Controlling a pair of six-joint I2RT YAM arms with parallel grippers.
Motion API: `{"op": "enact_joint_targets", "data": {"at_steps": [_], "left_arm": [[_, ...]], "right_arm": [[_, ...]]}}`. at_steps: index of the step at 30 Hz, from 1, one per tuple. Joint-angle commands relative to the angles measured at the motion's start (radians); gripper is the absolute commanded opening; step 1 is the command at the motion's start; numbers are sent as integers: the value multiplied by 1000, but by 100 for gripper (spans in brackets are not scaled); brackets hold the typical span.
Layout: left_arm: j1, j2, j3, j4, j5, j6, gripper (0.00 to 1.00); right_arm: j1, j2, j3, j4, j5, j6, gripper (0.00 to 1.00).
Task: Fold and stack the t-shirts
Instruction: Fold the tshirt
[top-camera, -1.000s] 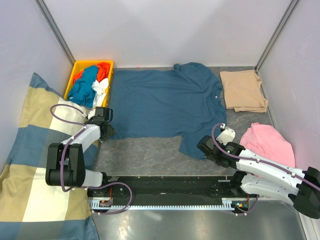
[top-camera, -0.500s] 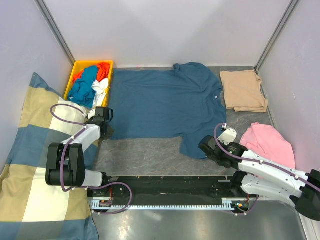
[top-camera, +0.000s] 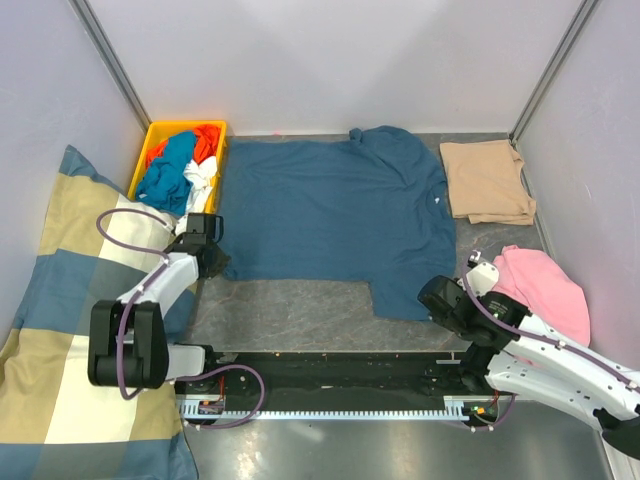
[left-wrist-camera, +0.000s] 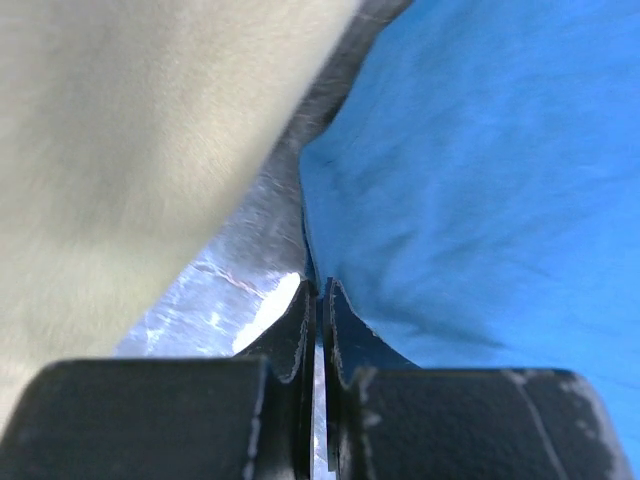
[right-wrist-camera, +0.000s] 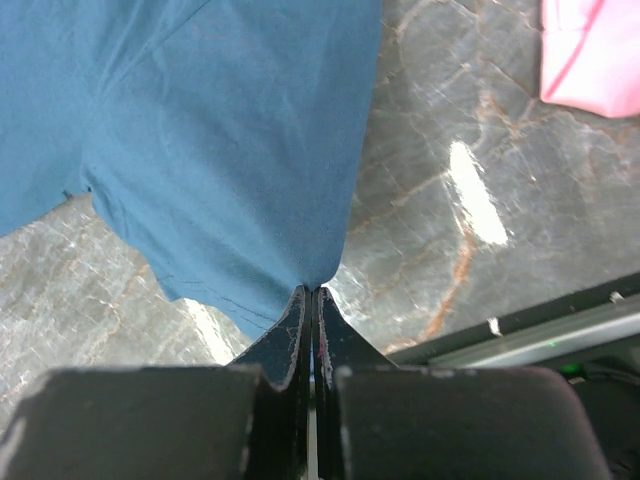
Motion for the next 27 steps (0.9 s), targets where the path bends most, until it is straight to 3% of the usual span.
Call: {"op": "enact_joint_targets", "data": {"at_steps": [1, 8, 12, 21, 27], "left_arm": [[1, -116, -20, -24, 20, -20, 2], [1, -230, -37, -105, 17, -23, 2], [1, -236, -9, -109, 15, -25, 2], [7, -92, 178, -99, -29, -9, 2], [12, 3, 260, -72, -29, -6, 2]], "right_arm": [[3, -29, 36, -94, -27, 21, 0], [3, -52, 76, -125, -36, -7, 0], [3, -26, 136, -119, 50, -14, 0], [0, 87, 214, 73, 271, -79, 0], [-81, 237, 257, 261, 342, -243, 0]]}}
